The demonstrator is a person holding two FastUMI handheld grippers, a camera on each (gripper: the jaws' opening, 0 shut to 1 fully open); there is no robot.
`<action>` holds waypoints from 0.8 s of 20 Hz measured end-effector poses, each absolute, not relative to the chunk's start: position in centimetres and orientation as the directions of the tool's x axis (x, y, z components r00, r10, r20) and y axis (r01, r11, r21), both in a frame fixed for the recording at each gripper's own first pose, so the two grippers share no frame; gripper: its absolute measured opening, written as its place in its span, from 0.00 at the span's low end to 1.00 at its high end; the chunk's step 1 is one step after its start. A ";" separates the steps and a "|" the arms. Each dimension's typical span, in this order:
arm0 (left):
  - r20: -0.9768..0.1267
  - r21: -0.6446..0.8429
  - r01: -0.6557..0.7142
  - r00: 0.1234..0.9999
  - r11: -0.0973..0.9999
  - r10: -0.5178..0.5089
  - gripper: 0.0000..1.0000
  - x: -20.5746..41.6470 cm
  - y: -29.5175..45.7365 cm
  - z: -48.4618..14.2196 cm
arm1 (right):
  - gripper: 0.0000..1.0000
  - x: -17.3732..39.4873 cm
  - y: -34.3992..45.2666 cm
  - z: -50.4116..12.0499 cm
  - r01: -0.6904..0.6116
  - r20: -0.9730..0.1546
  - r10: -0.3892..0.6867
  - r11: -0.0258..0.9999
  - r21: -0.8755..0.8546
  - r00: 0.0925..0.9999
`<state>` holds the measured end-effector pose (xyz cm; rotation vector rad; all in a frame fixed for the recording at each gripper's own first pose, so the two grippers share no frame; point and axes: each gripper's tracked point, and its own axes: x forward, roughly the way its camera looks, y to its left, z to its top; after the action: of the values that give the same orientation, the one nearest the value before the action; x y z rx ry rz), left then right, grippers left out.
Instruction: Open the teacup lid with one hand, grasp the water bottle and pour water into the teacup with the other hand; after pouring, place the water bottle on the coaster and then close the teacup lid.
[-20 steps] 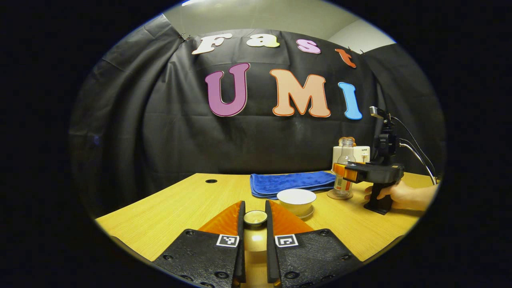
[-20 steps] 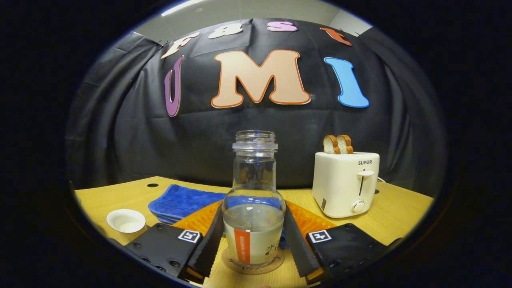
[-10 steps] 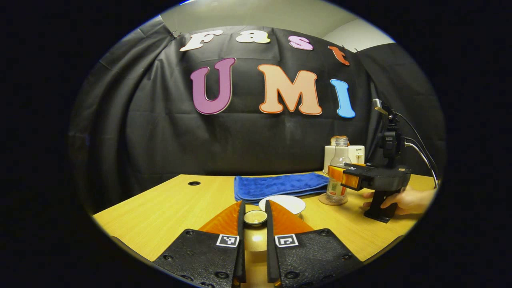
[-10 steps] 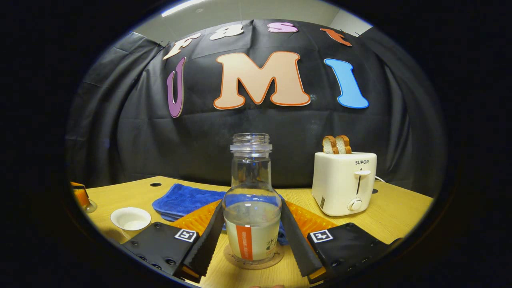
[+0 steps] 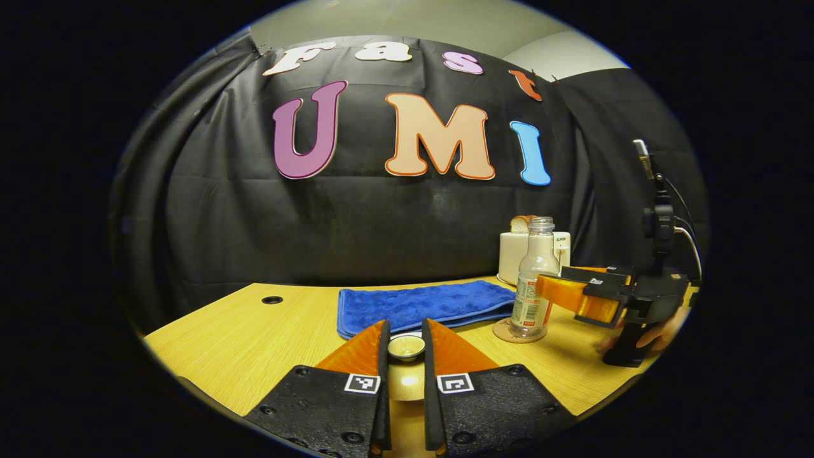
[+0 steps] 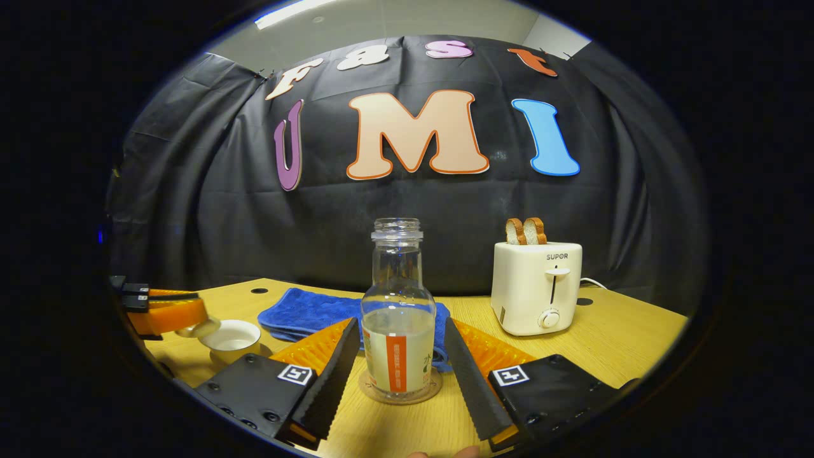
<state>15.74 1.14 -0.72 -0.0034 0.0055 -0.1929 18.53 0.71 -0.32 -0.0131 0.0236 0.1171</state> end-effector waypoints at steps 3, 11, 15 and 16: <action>-0.009 -0.002 0.200 0.980 0.980 -0.200 0.18 16.7 0.7 -0.8 | 0.91 16.9 -0.3 -0.2 -0.120 -0.023 0.120 0.993 -0.012 0.992; -0.047 0.028 0.196 0.980 0.980 -0.195 0.18 18.2 -0.1 -1.4 | 0.88 13.4 -3.1 0.2 -0.123 -0.020 0.123 0.992 -0.012 0.992; -0.130 0.077 0.172 0.978 0.982 -0.161 0.18 18.7 -0.1 -2.6 | 0.90 12.9 -3.5 0.3 -0.128 -0.019 0.128 0.992 -0.011 0.992; -0.136 0.083 0.169 0.978 0.982 -0.157 0.18 18.7 -0.1 -2.7 | 0.90 12.8 -3.6 0.3 -0.128 -0.020 0.128 0.992 -0.011 0.992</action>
<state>18.73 -0.05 -2.68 0.0948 0.1298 -0.1643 12.80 -3.58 0.30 -0.0123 0.0189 0.1286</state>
